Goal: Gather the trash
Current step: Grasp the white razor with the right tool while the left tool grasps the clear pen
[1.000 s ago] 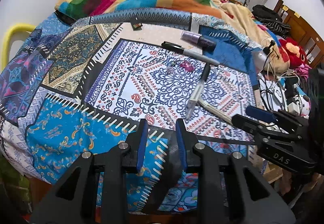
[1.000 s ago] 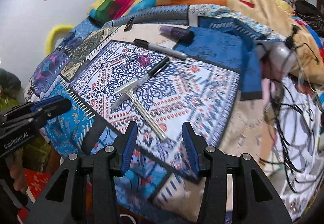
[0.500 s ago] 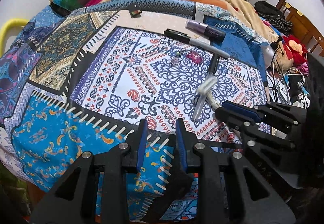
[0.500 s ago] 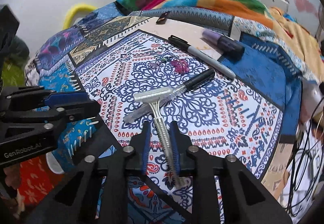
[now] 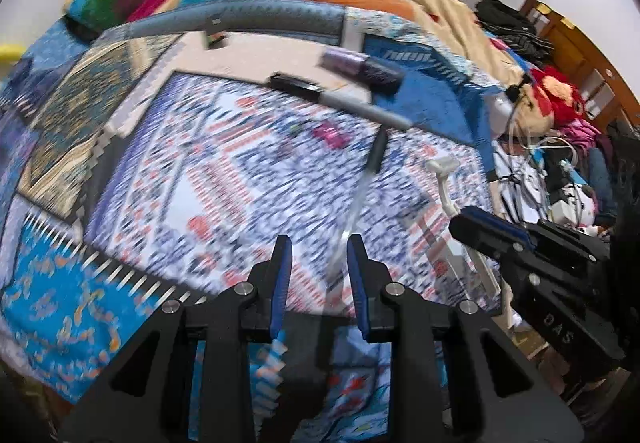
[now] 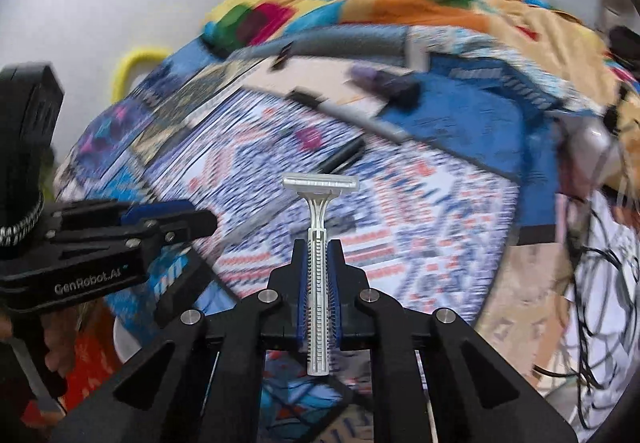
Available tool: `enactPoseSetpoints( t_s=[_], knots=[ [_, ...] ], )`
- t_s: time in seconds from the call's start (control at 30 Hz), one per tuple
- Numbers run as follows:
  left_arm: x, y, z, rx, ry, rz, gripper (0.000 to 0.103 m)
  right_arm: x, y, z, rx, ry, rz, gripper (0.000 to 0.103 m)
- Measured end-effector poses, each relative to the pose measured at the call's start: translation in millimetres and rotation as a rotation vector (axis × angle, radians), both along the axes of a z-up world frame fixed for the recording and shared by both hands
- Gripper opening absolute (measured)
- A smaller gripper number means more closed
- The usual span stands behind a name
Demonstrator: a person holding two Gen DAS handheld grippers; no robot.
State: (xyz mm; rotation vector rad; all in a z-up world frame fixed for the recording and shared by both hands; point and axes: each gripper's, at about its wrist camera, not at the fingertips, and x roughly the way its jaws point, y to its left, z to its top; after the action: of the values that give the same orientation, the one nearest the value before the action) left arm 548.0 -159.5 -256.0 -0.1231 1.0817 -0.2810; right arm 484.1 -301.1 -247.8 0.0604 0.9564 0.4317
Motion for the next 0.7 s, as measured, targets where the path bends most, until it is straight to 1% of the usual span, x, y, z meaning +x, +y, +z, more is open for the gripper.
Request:
enactPoseSetpoints(
  t_s=[0.1,0.2,0.33,0.37,0.53,0.6,0.63,0.7],
  knots=[
    [17,-15,-2,-0.017,0.002,-0.039,0.028,9,-15,4,-0.01,-0.005,-0.078,0.009],
    [32,-29,-6,-0.014,-0.001,-0.064,0.028,15,-23,4,-0.01,0.0,-0.113,0.009],
    [47,-43,-16,0.042,-0.008,-0.085,0.027,18,-33,4,0.0,0.003,-0.147,0.009],
    [47,-46,-16,0.059,-0.029,-0.087,0.027,17,-34,4,0.004,0.004,-0.151,0.009],
    [42,-59,-20,0.147,-0.075,-0.119,0.027,18,-37,1,0.022,0.021,-0.165,0.009],
    [39,-62,-20,0.155,-0.073,-0.137,0.027,18,-37,0,0.021,0.026,-0.168,0.009],
    [38,-62,-19,0.141,-0.061,-0.142,0.026,18,-38,1,0.023,0.03,-0.171,0.009],
    [39,-60,-19,0.098,-0.029,-0.142,0.009,17,-38,2,0.03,0.033,-0.173,0.009]
  ],
)
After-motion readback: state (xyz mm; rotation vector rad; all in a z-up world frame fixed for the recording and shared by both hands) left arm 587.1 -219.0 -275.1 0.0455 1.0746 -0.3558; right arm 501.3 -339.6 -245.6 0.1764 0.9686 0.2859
